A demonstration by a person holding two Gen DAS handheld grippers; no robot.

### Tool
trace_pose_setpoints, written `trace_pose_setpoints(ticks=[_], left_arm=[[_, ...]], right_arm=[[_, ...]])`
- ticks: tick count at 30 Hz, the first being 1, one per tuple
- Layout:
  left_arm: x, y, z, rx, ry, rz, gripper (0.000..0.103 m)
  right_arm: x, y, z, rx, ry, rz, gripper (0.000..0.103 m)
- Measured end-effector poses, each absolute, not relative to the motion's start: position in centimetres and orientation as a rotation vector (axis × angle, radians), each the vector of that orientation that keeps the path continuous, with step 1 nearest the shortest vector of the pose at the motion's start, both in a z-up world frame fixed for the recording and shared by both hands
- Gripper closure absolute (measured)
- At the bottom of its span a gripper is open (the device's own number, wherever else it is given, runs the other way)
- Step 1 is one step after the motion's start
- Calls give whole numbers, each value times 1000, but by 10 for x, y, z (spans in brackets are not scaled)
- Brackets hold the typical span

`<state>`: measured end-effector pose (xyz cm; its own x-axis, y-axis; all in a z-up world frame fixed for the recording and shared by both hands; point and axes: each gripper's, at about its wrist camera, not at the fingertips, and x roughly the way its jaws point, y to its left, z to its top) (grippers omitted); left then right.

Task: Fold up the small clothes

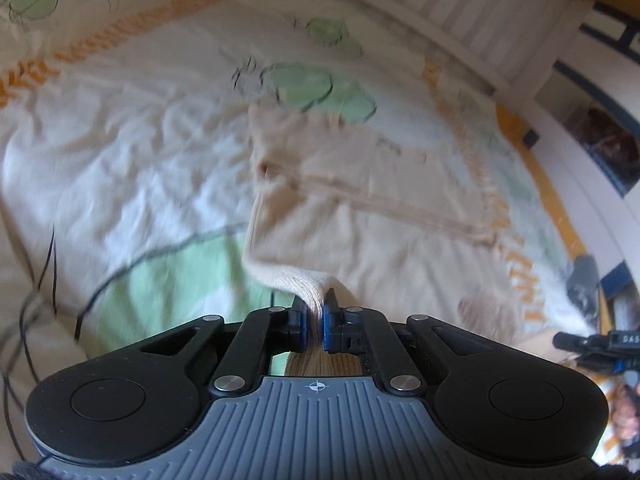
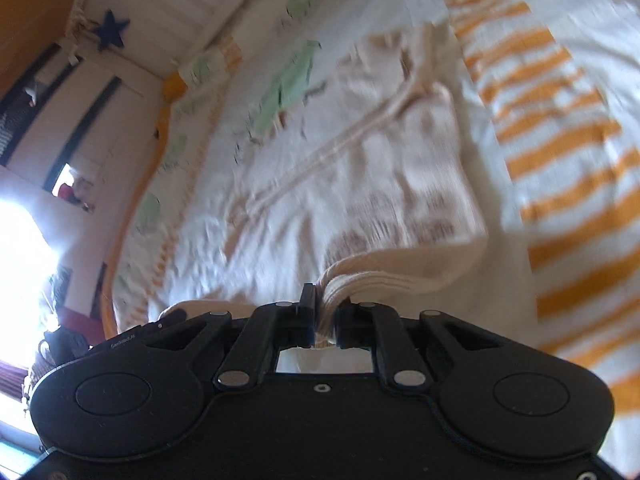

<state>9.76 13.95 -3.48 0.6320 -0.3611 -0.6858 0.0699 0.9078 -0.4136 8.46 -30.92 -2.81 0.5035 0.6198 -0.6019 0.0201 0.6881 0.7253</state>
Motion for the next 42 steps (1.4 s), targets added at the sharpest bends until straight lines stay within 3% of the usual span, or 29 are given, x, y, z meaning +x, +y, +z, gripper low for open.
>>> trace_pose_setpoints(ticks=[14, 27, 30, 31, 32, 33, 36, 38, 42], left_arm=[[216, 133, 1, -393, 697, -223, 97], [323, 126, -62, -427, 808, -117, 96], [334, 128, -76, -416, 813, -77, 94], [336, 128, -78, -397, 802, -59, 88], [337, 128, -79, -372, 786, -44, 77], [338, 128, -76, -345, 765, -27, 73], [329, 131, -63, -297, 704, -32, 70], [319, 133, -54, -290, 694, -48, 58], [296, 126, -45, -210, 692, -123, 54]], right_arm=[[218, -318, -13, 742, 785, 391, 85], [330, -313, -75, 701, 843, 300, 84], [338, -313, -85, 673, 848, 278, 77], [341, -313, -87, 659, 845, 268, 73], [342, -313, -87, 642, 833, 254, 61], [339, -314, -85, 623, 809, 239, 49], [325, -320, -73, 580, 725, 219, 35], [315, -324, -66, 550, 700, 215, 35], [303, -328, -61, 489, 717, 215, 35]])
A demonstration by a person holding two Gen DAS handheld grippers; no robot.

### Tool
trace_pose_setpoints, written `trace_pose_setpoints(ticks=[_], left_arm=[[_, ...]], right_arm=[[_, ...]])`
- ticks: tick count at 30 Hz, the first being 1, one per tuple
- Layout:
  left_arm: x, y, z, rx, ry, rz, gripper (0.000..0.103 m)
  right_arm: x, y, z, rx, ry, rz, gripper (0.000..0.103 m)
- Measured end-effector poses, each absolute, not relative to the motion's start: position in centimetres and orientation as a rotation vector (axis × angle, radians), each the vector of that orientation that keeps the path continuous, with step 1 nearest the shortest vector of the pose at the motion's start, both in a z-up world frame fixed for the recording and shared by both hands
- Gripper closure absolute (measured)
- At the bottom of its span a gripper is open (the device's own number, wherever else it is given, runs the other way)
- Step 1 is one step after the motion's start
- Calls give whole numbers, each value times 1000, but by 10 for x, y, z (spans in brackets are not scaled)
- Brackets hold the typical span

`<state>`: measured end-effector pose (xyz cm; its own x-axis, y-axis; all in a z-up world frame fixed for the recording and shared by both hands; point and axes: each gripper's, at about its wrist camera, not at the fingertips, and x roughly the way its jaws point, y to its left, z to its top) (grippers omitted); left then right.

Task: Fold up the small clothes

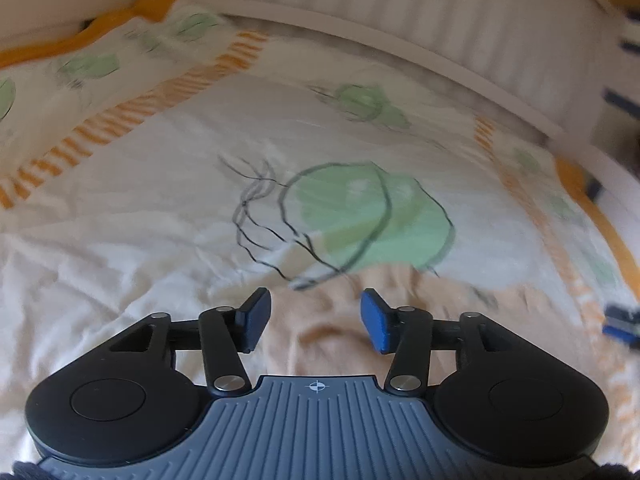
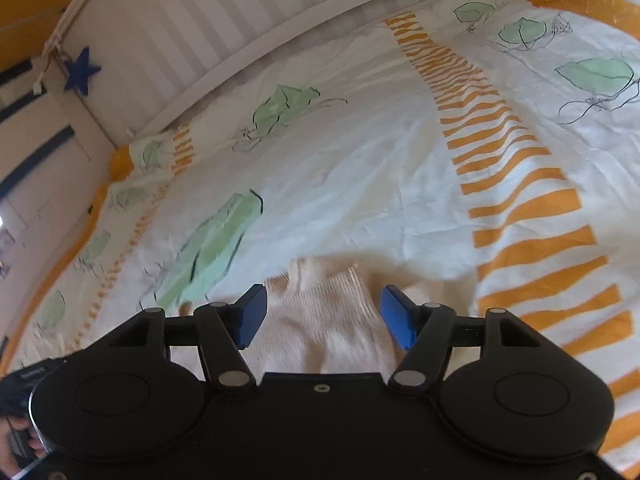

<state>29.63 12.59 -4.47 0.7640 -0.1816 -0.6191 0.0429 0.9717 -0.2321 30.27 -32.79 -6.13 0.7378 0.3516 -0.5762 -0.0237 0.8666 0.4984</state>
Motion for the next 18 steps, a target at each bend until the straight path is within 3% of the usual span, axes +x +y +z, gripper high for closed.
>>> trace_pose_setpoints(ticks=[14, 16, 18], left_arm=[[278, 103, -97, -99, 885, -288, 54], [279, 100, -95, -71, 893, -294, 54], [280, 98, -95, -53, 895, -297, 53]], right_arm=[[327, -310, -87, 348, 805, 232, 35], [332, -309, -92, 353, 819, 242, 45], [336, -309, -95, 376, 846, 240, 90]])
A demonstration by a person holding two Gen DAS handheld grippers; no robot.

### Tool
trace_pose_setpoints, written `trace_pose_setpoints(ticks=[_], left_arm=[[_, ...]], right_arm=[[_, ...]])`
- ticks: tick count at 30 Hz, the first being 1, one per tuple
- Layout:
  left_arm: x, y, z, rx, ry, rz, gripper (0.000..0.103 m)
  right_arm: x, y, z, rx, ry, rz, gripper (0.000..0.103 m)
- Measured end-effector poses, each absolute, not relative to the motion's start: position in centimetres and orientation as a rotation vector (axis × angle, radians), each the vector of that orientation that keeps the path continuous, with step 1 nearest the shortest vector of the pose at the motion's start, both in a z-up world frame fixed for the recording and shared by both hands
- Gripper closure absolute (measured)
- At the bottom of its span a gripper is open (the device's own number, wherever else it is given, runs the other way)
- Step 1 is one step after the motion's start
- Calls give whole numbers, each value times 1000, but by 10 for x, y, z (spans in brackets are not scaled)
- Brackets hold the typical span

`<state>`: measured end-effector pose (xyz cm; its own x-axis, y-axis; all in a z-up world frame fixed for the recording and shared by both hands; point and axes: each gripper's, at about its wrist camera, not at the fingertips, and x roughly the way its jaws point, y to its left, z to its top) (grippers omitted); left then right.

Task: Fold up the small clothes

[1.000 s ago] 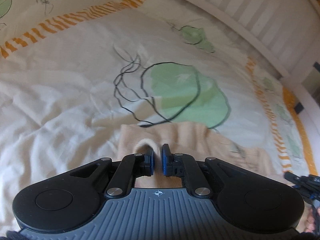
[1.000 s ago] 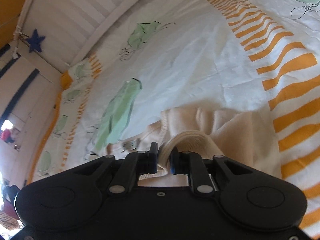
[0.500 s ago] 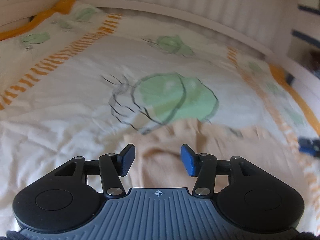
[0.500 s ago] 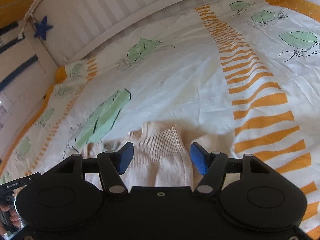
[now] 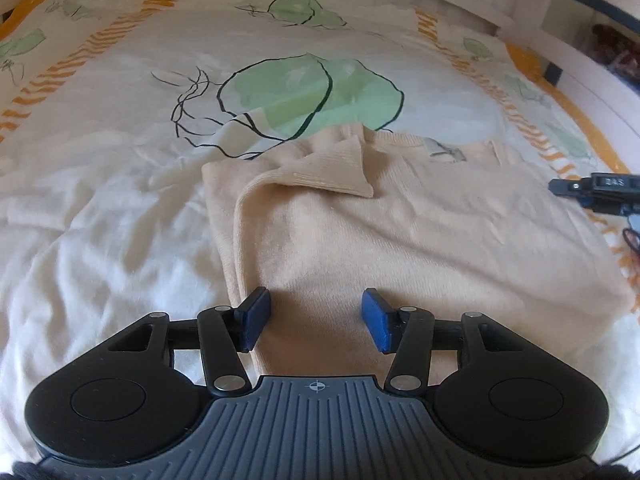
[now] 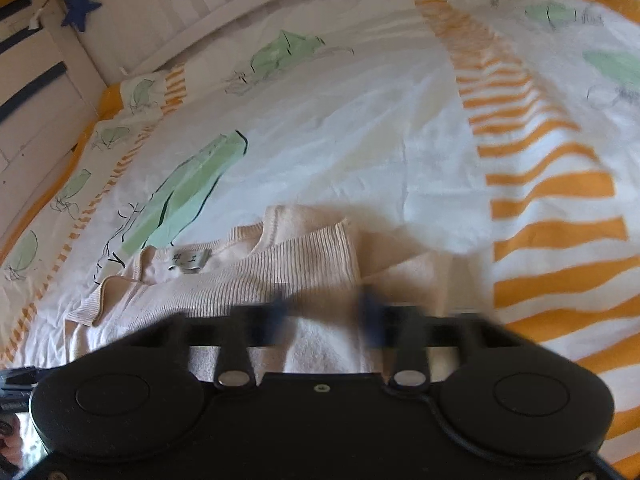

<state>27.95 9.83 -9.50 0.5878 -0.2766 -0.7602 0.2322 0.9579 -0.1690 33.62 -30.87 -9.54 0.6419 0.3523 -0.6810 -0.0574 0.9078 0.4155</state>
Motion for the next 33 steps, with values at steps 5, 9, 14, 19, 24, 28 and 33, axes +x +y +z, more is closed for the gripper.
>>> trace_pose_setpoints(ticks=[5, 9, 14, 19, 24, 28, 33], left_arm=[[277, 98, -94, -36, 893, -313, 52], [278, 93, -92, 35, 911, -346, 52], [279, 86, -79, 69, 912, -359, 52], [292, 71, -71, 70, 873, -377, 52], [318, 62, -83, 56, 895, -340, 52], [340, 69, -87, 20, 898, -278, 52], [370, 75, -94, -38, 932, -201, 52]], right_arm=[[339, -307, -84, 290, 798, 166, 92], [350, -309, -92, 278, 826, 130, 92], [341, -309, -87, 291, 789, 135, 76], [313, -318, -66, 313, 716, 131, 37], [286, -319, -63, 254, 758, 108, 27], [274, -314, -68, 200, 794, 115, 20], [269, -307, -74, 153, 813, 147, 18]])
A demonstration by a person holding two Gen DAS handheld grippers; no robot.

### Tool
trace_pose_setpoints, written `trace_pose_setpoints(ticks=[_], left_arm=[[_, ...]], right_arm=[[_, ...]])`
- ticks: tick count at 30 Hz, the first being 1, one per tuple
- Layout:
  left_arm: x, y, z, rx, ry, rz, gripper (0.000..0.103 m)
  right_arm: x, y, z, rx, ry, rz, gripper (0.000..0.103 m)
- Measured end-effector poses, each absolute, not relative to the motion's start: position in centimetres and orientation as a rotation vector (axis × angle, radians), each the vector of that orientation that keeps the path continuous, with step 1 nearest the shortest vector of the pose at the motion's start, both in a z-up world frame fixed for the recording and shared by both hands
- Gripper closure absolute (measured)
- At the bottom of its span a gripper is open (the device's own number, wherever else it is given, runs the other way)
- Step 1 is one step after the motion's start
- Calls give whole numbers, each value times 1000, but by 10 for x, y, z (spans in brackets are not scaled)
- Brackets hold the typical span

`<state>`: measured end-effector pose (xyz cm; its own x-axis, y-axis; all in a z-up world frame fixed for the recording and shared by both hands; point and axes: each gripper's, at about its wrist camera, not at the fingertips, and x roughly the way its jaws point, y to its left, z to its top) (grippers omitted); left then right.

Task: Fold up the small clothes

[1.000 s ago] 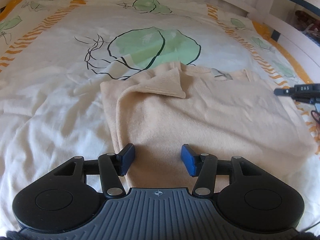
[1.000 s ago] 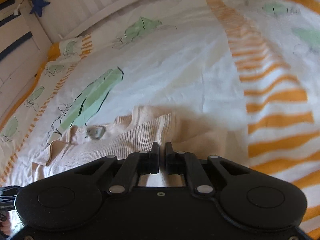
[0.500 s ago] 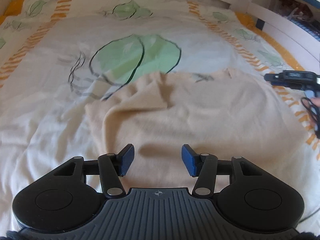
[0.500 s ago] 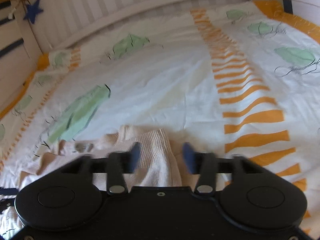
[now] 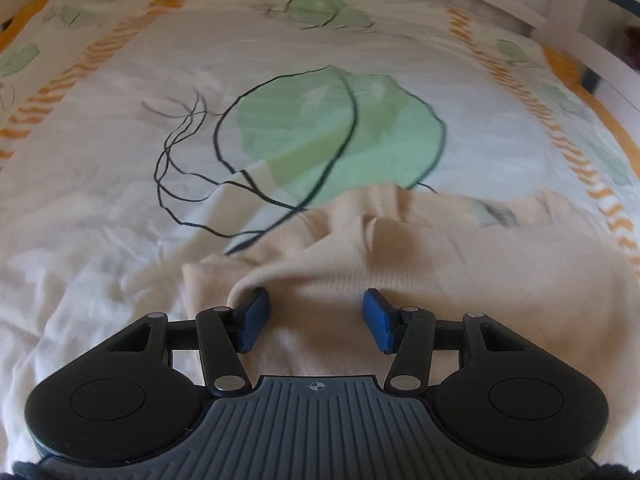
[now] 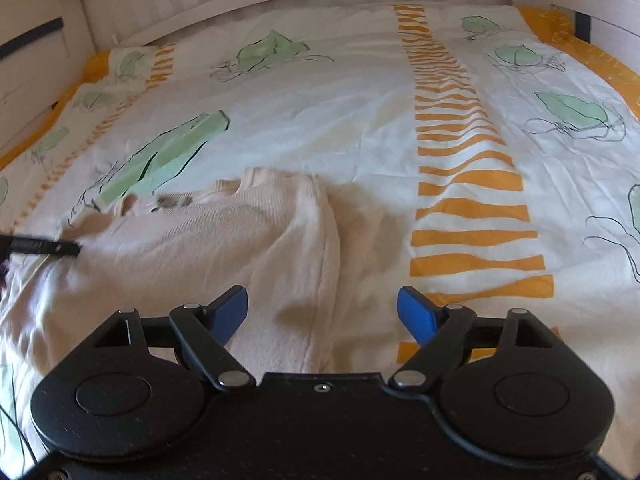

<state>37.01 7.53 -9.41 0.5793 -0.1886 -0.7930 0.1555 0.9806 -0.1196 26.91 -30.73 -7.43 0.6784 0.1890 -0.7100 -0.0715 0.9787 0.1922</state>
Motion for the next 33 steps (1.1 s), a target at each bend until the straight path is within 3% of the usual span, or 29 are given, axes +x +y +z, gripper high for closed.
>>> trace_pose_setpoints(ticks=[13, 25, 33], left_arm=[[375, 62, -94, 13, 953, -125, 51], [378, 56, -97, 43, 963, -113, 48], [343, 42, -57, 32, 915, -111, 49]], right_arm=[[273, -316, -92, 176, 852, 119, 17], [287, -325, -106, 169, 881, 49, 1], [290, -328, -105, 195, 896, 53, 0]])
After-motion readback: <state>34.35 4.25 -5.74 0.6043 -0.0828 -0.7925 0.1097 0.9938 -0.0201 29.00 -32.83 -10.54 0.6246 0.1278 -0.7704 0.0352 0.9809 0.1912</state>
